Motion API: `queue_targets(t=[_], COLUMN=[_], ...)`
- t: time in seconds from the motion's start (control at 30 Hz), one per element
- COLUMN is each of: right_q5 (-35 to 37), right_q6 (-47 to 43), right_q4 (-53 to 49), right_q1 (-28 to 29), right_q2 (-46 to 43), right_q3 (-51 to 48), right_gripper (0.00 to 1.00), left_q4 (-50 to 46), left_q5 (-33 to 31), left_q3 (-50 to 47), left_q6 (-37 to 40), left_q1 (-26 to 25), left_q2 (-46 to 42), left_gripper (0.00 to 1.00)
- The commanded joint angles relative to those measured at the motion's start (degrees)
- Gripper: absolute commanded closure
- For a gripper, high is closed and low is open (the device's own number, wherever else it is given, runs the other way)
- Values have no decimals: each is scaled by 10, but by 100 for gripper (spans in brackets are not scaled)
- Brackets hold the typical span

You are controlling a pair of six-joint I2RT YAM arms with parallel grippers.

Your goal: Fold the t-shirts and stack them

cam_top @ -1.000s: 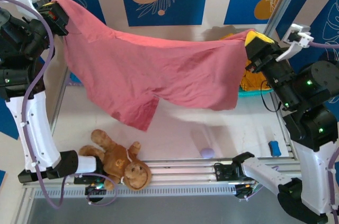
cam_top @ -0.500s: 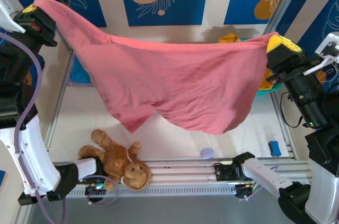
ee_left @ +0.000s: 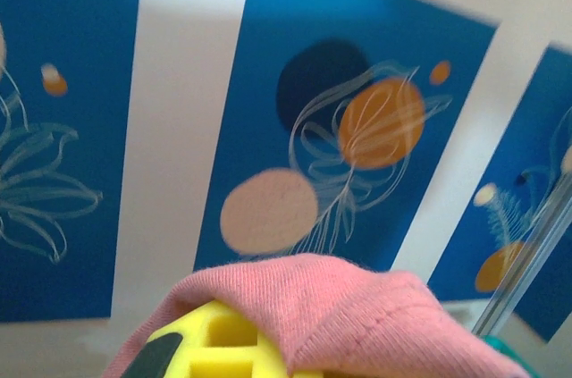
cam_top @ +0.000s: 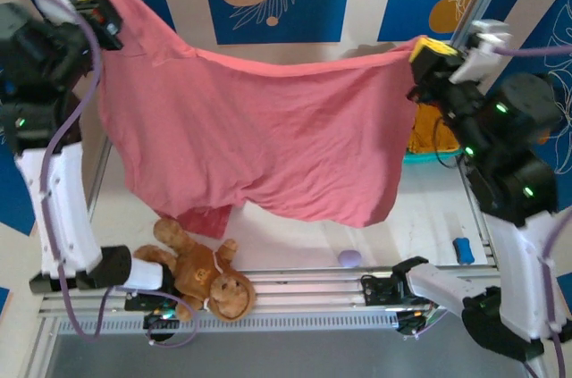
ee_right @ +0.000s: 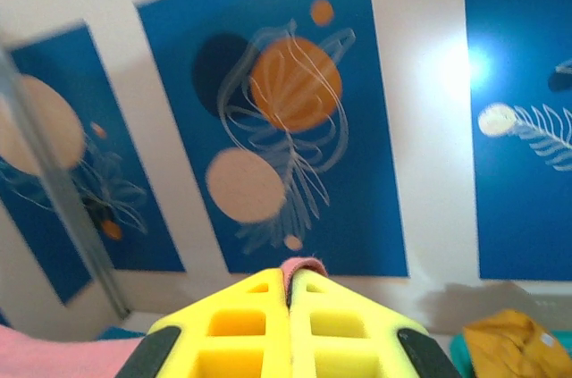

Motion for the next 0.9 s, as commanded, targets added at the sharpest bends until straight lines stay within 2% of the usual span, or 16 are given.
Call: queue_targets(t=[0.0,0.1,0.2,0.3,0.47,0.5,0.53,0.57,0.6,0.7,0.87], right_q5=[48,42,39,43,49,50,52,62,70,79,72], right_q6=[-49,-52,-61,-55,-31,-33,-34,-33,-35,-45,-42], right_q4=[54,77,80,9,-154,-179,-201,-226,-243,-261,-247], right_q1=[-11,-34,-51,-67,-93,-97,-98,-99,-98,-91,-71], right_q2=[70,150,254,392,615,650,675,698,709,691,581], right_q3=[-35,-40,-2,104,340,385,424,462,488,483,344], right_gripper=[100,100,100,100,99,85,71,56,44,33,30], left_q4=[12,29,50,44,-14,-21,-24,-30,-35,-59,-121], left_q5=[-29,-28,-31,-45,-53,-47,-39,-38,-38,-34,-29], left_q3=[-14,-6,8,42,182,210,228,246,254,253,215], left_q6=[54,72,79,79,73,63,55,46,41,28,34], left_q1=[-21,-23,-23,-23,-22,-21,-20,-19,-19,-18,-13], left_q2=[76,150,227,321,486,515,534,552,561,559,512], left_gripper=[100,100,100,100,100,100,77,43,35,33,26])
